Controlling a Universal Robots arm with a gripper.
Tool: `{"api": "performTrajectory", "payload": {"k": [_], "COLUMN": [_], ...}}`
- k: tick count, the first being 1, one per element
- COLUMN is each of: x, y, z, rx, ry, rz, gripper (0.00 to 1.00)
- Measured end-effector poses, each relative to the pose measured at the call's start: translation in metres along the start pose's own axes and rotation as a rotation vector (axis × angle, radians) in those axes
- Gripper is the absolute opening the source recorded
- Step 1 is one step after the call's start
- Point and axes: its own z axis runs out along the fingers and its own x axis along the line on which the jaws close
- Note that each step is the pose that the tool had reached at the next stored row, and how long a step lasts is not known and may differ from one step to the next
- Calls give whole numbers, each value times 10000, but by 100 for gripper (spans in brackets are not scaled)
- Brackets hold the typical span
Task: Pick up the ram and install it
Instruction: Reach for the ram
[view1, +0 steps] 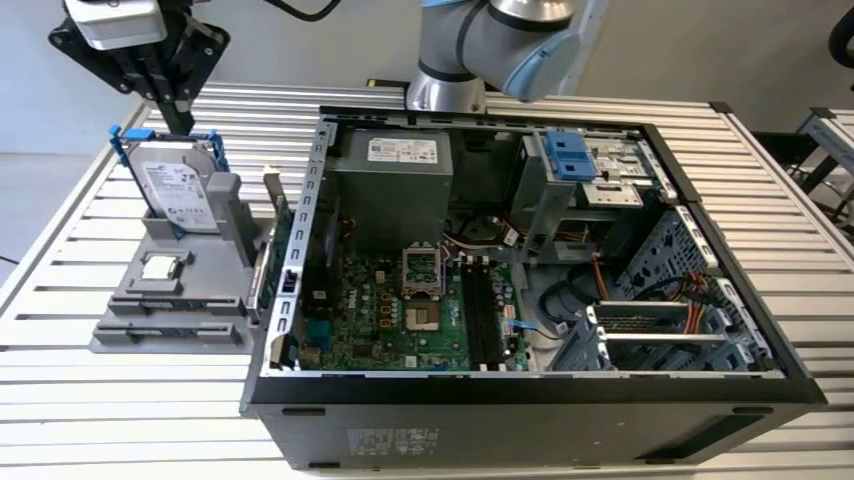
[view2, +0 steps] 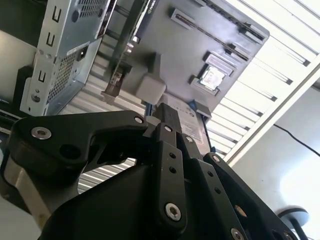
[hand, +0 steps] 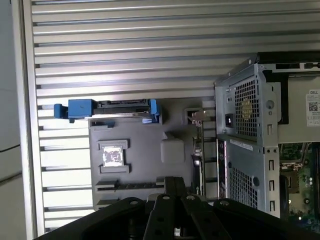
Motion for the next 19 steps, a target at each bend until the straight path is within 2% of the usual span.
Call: {"api": "performTrajectory", "payload": {"k": [11, 17, 19], "x": [297, 417, 435], "y": [-20, -29, -30], "z": [-7, -9, -10], "rx": [1, 0, 0], "ry": [0, 0, 0], "rz": [1, 1, 0], "gripper": [0, 0, 0]}}
